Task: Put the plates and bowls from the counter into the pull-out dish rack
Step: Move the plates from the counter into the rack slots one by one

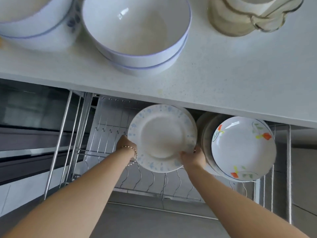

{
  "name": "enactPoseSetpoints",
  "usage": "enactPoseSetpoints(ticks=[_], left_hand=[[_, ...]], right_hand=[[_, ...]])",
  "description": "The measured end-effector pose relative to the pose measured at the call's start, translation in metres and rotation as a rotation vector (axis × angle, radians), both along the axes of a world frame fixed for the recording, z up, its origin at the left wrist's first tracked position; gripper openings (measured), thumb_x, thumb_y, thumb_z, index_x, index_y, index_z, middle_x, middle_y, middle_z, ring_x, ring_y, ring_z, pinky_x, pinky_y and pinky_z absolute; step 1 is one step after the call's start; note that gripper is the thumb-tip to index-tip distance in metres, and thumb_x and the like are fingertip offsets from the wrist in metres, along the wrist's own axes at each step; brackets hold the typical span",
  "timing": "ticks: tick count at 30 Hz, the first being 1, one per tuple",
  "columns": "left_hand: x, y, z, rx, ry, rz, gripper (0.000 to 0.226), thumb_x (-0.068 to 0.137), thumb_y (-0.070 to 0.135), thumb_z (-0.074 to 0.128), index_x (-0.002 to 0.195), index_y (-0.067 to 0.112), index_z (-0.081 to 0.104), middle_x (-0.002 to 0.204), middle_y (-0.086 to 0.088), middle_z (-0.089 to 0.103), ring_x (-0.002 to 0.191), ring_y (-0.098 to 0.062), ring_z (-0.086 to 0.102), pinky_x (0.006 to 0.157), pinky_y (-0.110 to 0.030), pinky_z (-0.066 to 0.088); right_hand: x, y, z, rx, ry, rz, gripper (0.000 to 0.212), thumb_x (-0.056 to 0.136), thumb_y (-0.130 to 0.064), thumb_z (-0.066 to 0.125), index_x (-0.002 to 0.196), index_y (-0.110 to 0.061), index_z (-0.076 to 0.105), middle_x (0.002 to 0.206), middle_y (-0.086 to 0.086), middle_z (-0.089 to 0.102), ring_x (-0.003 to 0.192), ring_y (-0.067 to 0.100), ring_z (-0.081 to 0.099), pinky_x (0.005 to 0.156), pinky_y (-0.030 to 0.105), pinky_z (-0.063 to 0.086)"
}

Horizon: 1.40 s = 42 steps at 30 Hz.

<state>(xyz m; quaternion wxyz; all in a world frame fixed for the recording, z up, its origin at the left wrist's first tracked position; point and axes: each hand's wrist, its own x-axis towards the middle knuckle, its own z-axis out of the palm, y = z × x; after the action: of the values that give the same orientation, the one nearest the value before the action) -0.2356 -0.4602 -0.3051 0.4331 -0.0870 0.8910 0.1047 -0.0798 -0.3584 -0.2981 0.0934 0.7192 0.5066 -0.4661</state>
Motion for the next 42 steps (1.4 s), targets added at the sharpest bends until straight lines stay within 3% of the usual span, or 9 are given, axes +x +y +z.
enactPoseSetpoints(ticks=[7,14,18,22,26,31,35,39,42], left_hand=[[0.000,0.012,-0.002,0.110,-0.027,0.012,0.046,0.084,0.004,0.059,0.128,0.001,0.047,0.131,-0.014,0.056,0.121,-0.029,0.055,0.099,-0.031,0.043],[0.016,0.010,0.007,0.467,-0.239,0.615,0.051,0.087,-0.005,0.051,0.128,0.024,0.042,0.122,-0.004,0.052,0.097,-0.030,0.053,0.072,-0.052,0.049],[0.022,0.011,0.005,0.576,-0.272,0.751,0.066,0.087,-0.003,0.051,0.140,0.029,0.029,0.129,-0.004,0.050,0.104,-0.033,0.053,0.087,-0.064,0.044],[0.023,0.009,0.006,0.597,-0.336,0.782,0.045,0.089,-0.002,0.046,0.119,0.031,0.040,0.116,-0.005,0.051,0.102,-0.033,0.052,0.089,-0.070,0.039],[0.026,0.002,0.006,0.427,-0.299,0.598,0.039,0.091,0.005,0.050,0.129,0.011,0.046,0.111,-0.013,0.055,0.100,-0.031,0.051,0.084,-0.048,0.048],[0.044,0.004,0.036,0.142,-0.236,0.217,0.033,0.092,0.010,0.046,0.122,-0.003,0.054,0.100,-0.017,0.062,0.086,-0.026,0.053,0.077,-0.033,0.046],[0.075,0.037,0.090,0.062,-0.176,-0.455,0.023,0.090,0.009,0.045,0.073,0.004,0.059,0.076,-0.014,0.059,0.066,-0.022,0.052,0.060,-0.026,0.043],[0.142,0.094,0.155,0.094,-0.167,-0.789,0.033,0.090,0.012,0.042,0.112,-0.004,0.061,0.108,-0.023,0.067,0.096,-0.033,0.065,0.078,-0.031,0.053],[0.206,0.146,0.194,0.155,-0.274,-0.840,0.026,0.088,0.016,0.039,0.096,0.001,0.058,0.086,-0.017,0.070,0.056,-0.027,0.058,0.046,-0.019,0.042]], right_hand=[[-0.001,-0.005,-0.002,0.049,0.031,-0.051,0.057,0.076,-0.007,0.053,0.133,-0.014,0.049,0.134,0.016,0.051,0.118,0.035,0.051,0.102,0.041,0.044],[0.000,-0.014,-0.008,0.060,-0.029,-0.154,0.059,0.083,-0.007,0.051,0.140,-0.015,0.040,0.143,0.012,0.035,0.130,0.034,0.037,0.109,0.036,0.031],[-0.008,-0.016,-0.005,-0.127,-0.086,-0.261,0.032,0.089,-0.010,0.047,0.121,-0.009,0.054,0.117,0.012,0.058,0.101,0.025,0.055,0.082,0.028,0.041],[-0.009,-0.012,-0.009,-0.203,-0.093,-0.014,0.033,0.095,-0.010,0.044,0.126,-0.008,0.055,0.128,0.009,0.060,0.112,0.023,0.059,0.077,0.026,0.043],[0.010,-0.022,-0.021,-0.171,0.042,-0.218,0.030,0.090,-0.015,0.049,0.112,0.001,0.061,0.091,0.014,0.059,0.083,0.026,0.055,0.085,0.038,0.053],[0.038,-0.011,0.008,-0.323,0.013,0.097,0.021,0.092,-0.021,0.050,0.082,-0.004,0.056,0.075,0.012,0.060,0.071,0.029,0.063,0.075,0.037,0.053],[0.067,0.020,0.060,-0.383,0.033,0.405,0.008,0.092,-0.013,0.049,0.090,-0.009,0.054,0.082,0.010,0.059,0.067,0.021,0.056,0.062,0.026,0.048],[0.121,0.075,0.133,-0.198,0.037,0.654,0.019,0.092,-0.015,0.044,0.094,-0.004,0.059,0.087,0.013,0.058,0.085,0.027,0.058,0.074,0.030,0.047],[0.184,0.129,0.184,-0.057,0.006,0.658,0.026,0.090,-0.016,0.044,0.085,-0.003,0.066,0.081,0.011,0.058,0.082,0.021,0.053,0.060,0.024,0.041]])
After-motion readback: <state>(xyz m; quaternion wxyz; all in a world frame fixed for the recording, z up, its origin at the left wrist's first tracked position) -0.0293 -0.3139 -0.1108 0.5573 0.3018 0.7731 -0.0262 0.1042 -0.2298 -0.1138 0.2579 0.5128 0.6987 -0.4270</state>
